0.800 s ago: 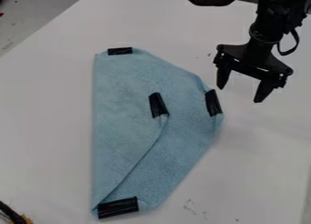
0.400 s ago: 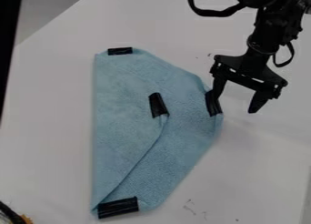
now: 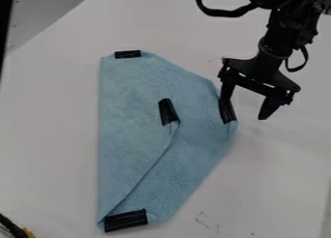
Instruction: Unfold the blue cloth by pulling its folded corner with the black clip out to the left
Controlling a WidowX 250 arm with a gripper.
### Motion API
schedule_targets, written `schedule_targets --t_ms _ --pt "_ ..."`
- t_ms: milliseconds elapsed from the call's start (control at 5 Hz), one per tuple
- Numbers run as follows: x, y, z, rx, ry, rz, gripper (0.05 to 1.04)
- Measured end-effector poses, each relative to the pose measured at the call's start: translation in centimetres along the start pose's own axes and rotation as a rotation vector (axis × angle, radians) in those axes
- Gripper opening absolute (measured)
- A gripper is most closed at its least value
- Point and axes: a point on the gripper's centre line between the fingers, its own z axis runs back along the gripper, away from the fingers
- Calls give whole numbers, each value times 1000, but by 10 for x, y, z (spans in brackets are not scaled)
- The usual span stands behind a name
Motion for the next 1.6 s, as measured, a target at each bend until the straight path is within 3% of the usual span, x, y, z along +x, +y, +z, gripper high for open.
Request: schedule_targets --t_ms 400,800,1200,1400,1600 --pt "-24 39 -9 26 -102 184 1000" --pt "-28 66 -27 37 -142 266 1000" --pt "-25 91 -32 53 -133 319 1000" --pt "-26 98 -34 44 -112 344 952" --pt "-27 102 -36 26 -93 350 672"
